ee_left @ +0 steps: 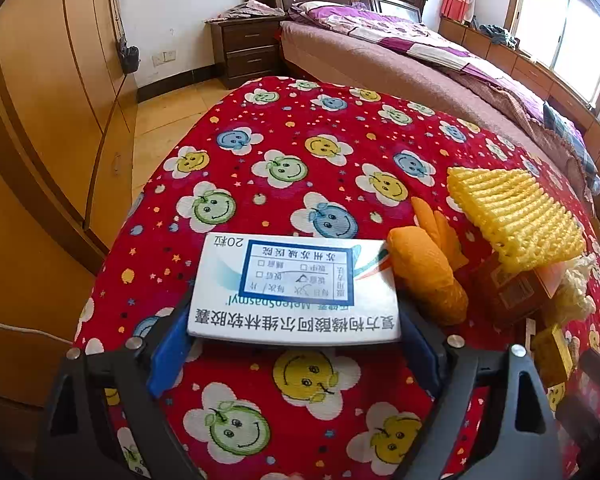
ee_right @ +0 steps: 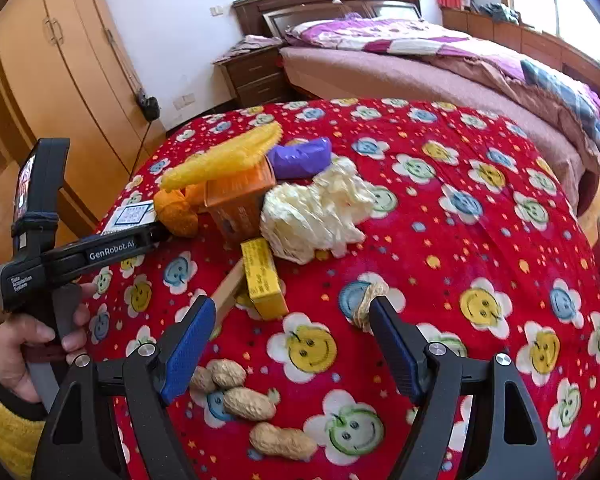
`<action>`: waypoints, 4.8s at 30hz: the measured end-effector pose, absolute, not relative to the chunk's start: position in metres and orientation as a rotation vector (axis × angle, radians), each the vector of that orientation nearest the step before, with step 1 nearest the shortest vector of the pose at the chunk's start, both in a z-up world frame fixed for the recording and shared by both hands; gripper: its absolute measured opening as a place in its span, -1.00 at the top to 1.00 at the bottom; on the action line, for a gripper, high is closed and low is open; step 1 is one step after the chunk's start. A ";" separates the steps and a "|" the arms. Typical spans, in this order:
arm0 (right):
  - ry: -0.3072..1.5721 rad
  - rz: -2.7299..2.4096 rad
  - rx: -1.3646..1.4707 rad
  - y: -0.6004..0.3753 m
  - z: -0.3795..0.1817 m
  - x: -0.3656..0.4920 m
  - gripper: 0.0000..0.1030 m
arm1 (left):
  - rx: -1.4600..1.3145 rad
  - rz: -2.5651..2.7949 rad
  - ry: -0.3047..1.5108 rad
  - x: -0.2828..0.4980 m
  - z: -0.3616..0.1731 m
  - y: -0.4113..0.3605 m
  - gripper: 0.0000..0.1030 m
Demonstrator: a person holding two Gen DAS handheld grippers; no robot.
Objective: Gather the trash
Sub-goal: 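Grasp the small yellow box with the right tool while the left tool holds the medicine box, then carry the yellow box and medicine box over the bin with both tools, then open the right tool above the bin to drop the yellow box, then open the left tool above the bin to drop the medicine box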
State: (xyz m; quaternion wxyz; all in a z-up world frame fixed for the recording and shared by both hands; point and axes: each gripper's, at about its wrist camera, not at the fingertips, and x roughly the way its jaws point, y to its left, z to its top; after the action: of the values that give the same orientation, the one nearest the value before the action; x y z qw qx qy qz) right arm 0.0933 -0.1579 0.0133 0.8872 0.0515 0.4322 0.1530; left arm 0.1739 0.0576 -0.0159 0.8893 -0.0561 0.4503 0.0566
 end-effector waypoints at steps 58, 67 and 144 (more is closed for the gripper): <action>0.844 0.204 0.176 -0.243 0.032 0.026 0.68 | -0.029 -0.258 0.941 0.086 0.020 -0.075 -0.74; 0.834 0.158 0.178 -0.269 0.035 0.020 0.68 | -0.029 -0.311 0.974 0.087 0.019 -0.099 -0.74; 0.755 -0.346 0.448 -0.505 0.028 -0.086 0.18 | 0.256 -0.747 0.824 0.089 0.022 -0.392 -0.82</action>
State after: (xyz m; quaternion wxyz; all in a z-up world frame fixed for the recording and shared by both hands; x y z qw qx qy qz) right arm -0.0856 -0.5050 0.0278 0.8908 0.2156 0.3638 -0.1665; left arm 0.0893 -0.3918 0.0220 0.8416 0.1212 0.3899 -0.3535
